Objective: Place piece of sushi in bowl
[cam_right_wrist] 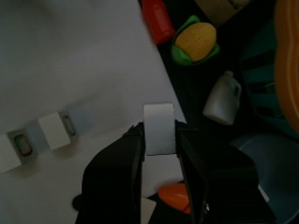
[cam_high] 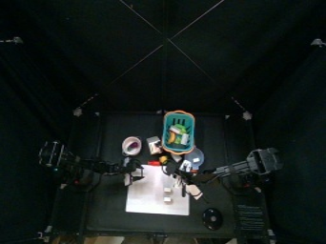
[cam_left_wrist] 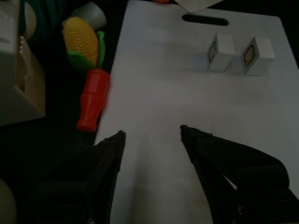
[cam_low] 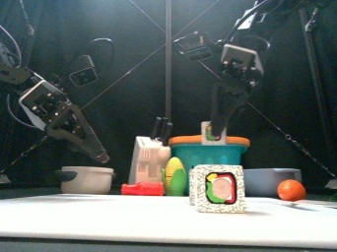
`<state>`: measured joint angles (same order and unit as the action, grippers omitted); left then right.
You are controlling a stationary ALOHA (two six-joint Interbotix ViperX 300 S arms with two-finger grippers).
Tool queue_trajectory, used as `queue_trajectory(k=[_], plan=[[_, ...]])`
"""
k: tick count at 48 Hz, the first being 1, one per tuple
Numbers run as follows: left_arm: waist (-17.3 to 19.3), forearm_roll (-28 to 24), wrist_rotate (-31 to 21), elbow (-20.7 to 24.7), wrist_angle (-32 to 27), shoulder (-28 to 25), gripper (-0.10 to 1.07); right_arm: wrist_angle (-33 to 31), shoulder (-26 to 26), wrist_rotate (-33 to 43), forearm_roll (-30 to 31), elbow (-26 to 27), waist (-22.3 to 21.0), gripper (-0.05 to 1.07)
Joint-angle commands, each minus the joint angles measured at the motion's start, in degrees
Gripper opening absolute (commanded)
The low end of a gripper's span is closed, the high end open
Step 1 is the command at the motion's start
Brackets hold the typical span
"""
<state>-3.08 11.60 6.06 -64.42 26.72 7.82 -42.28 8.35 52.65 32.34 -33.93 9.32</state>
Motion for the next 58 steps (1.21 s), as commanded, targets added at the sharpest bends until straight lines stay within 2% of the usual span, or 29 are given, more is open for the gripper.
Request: queue_trajectory(k=[1,11,24,34,44,58], plan=[[-0.18,-0.18,0.09,1.32,0.53,0.18,0.90,0.00,4.13,0.09,-1.32,-1.58,-0.44,0.54],[-0.18,-1.67,0.18,2.29,0.62,0.18,0.90,-0.44,8.00,0.09,-3.34,-6.59,-3.69,0.54],[0.09,-2.72,0.09,2.46,0.62,0.18,0.90,0.97,8.26,-0.09,-1.93,-11.95,-11.51,0.54],[-0.09,-2.55,0.00,2.29,0.62,0.18,0.90,4.13,7.82,-0.09,-0.97,-13.62,-15.91,0.54],[-0.09,-2.55,0.00,2.20,0.62,0.18,0.90,9.58,7.56,-0.09,-1.41,-14.85,-17.58,0.54],[-0.09,-2.55,0.00,2.20,0.70,0.18,0.90,10.63,6.86,-0.09,-2.81,-15.29,-17.93,0.74]])
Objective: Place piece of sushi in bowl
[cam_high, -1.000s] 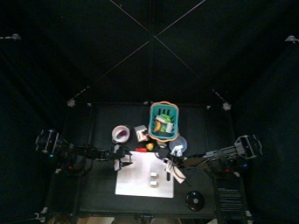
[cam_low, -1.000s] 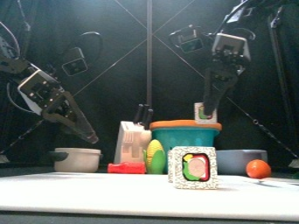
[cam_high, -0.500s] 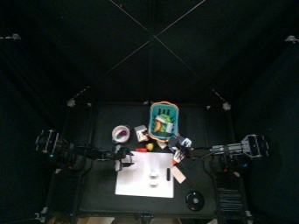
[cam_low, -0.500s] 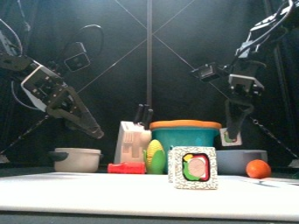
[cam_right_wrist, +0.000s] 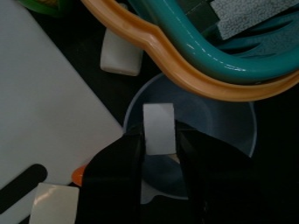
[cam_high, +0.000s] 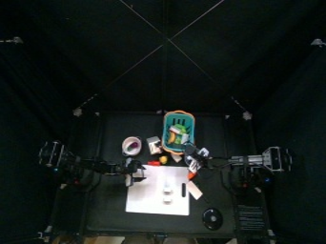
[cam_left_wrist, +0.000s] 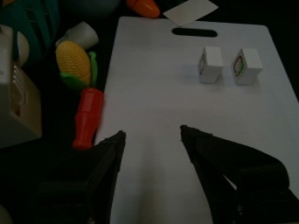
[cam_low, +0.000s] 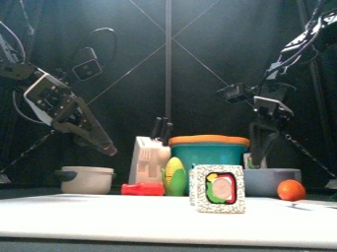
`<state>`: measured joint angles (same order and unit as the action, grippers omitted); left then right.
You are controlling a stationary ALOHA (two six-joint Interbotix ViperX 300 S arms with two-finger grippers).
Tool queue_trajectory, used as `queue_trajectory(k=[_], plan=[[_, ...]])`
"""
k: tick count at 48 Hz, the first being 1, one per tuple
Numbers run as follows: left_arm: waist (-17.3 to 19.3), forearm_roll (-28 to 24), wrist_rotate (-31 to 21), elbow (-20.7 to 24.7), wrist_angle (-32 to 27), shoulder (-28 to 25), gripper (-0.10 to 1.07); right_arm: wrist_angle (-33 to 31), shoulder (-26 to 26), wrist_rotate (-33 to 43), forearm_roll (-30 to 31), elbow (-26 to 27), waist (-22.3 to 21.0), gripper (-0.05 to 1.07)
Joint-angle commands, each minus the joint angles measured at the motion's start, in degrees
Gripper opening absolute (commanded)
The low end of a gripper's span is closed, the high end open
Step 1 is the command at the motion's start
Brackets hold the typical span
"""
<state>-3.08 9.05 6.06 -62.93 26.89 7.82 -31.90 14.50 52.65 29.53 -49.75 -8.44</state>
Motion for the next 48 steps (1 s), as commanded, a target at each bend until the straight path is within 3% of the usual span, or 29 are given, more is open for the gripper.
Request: queue_trajectory(k=[1,9,34,48], plan=[[-0.09,0.00,0.00,0.62,0.44,0.18,0.90,0.26,0.70,-0.09,0.00,0.53,-0.18,0.75],[-0.09,0.00,0.00,0.62,0.44,0.18,0.90,0.26,0.70,-0.09,-0.09,0.53,-0.18,0.80],[-0.09,0.00,-0.09,0.70,0.44,0.18,0.90,-1.41,0.44,-0.26,-0.09,0.88,0.70,0.80],[-0.62,0.00,0.00,1.58,0.35,0.18,0.90,-0.18,0.00,-0.35,-0.62,8.88,9.93,0.80]])
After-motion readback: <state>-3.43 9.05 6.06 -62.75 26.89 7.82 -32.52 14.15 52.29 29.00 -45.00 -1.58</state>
